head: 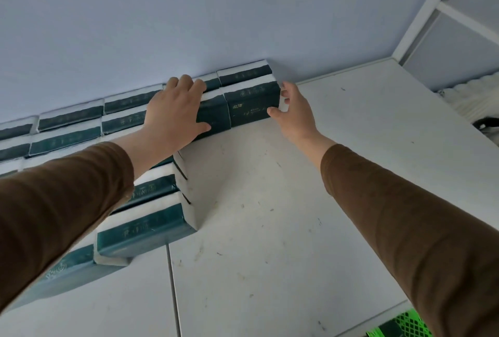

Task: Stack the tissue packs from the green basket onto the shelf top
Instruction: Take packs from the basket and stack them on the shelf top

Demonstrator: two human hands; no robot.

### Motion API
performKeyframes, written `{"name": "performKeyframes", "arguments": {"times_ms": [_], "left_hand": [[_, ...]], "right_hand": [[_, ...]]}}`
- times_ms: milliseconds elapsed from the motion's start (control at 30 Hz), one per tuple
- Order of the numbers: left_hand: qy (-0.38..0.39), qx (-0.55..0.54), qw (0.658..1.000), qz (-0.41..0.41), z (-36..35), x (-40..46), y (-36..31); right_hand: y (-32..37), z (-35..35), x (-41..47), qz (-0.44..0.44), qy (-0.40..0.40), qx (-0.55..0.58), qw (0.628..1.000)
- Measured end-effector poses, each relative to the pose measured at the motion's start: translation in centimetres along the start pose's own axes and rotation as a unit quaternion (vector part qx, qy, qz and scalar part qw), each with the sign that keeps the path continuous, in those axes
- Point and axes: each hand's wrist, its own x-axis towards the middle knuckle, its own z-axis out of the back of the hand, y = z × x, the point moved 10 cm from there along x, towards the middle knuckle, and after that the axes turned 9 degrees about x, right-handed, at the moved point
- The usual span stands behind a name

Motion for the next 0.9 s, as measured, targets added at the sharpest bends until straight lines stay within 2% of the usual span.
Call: {"name": "performKeyframes", "arguments": {"times_ms": [100, 300, 567, 733, 900], "left_hand": [[-0.041, -0.003, 0.999, -0.019, 2.2, -1.6, -1.9], [-0.062, -0.032, 0.996, -0.053, 6.7, -6.7, -8.6], [-0.095, -0.088, 0.986, -0.101, 11.9, -21.5, -21.2], [-0.087, -0.143, 0.974, -0.15, 13.6, -28.2, -31.6], [-0.068, -0.177, 0.954, -0.231, 13.0, -30.6, -42.4]], "right_hand": [[0.9, 2.6, -2.9, 0.013, -0.049, -0.049, 0.998], [3.5, 7.0, -12.7, 0.071, -0.029, -0.097, 0.992], [2.1, 17.0, -32.0, 0.126, -0.065, -0.155, 0.978], [-2.9, 25.8, -41.2, 0.101, -0.097, -0.176, 0.974], [-11.9, 32.5, -45.5, 0.001, -0.077, -0.185, 0.98]]}}
